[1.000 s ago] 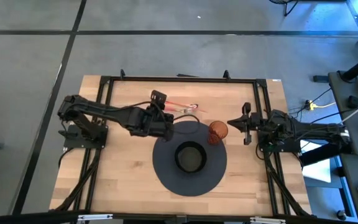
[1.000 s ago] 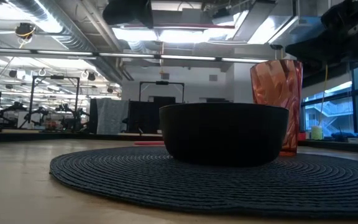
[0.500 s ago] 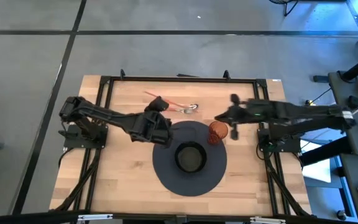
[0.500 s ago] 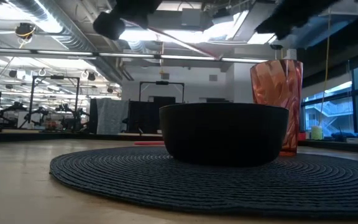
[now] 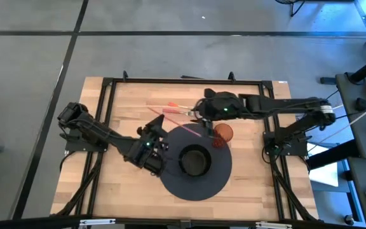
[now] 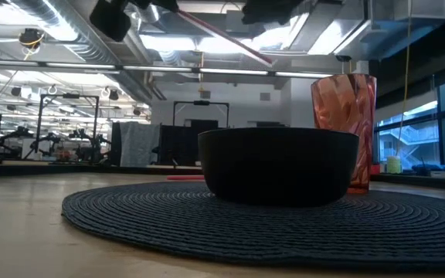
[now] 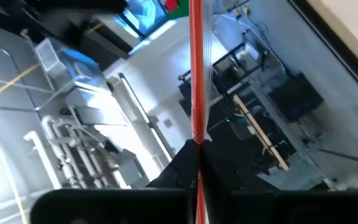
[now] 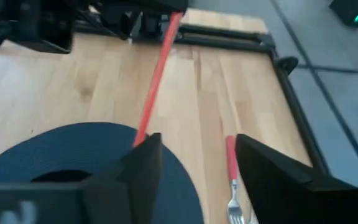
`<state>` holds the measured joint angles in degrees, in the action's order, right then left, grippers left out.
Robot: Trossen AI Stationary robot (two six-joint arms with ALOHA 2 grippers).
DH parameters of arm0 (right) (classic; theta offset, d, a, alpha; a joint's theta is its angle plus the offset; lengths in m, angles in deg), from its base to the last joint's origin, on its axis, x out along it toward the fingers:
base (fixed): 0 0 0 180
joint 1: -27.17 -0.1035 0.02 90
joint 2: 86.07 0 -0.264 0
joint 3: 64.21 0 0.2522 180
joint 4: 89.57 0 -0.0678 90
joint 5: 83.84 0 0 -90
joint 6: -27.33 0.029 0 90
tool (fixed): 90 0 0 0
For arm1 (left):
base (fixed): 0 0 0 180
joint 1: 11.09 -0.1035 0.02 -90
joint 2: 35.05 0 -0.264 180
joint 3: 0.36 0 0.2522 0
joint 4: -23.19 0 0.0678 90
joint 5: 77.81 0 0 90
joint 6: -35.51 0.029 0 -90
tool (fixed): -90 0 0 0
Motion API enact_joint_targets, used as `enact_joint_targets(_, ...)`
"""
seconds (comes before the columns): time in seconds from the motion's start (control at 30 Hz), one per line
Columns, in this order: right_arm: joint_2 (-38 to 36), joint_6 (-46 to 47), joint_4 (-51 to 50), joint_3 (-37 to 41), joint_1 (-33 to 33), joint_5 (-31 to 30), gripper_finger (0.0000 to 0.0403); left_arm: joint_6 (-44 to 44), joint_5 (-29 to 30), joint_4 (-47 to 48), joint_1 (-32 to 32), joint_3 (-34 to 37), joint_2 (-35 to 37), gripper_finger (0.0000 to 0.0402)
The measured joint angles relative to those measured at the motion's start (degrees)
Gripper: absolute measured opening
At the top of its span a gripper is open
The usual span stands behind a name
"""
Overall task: Pick & Place Utensil
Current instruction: Put the orange straw into the brown cup
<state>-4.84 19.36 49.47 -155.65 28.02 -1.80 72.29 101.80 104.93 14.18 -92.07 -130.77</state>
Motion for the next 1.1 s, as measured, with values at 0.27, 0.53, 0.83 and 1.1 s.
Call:
enact_joint_targets(0.27,8.6,5.9,-10.8,-10.3,2.2,12.8,0.0251,-0.5,0.5,0.0,0.5,0.7,0.0,0.0002)
enact_joint_targets(0.53,14.4,5.1,-12.1,-11.1,4.7,14.0,0.0252,-0.5,0.5,0.0,-1.6,0.7,0.0,0.0002)
enact_joint_targets(0.83,17.1,1.3,-9.8,-11.1,7.2,14.1,0.0213,-0.5,0.5,-0.3,-2.9,0.7,0.0,0.0003)
enact_joint_targets(1.1,16.8,0.2,-5.9,-11.1,7.6,18.7,0.0127,-0.5,0.4,-0.3,-2.9,0.7,0.0,0.0003)
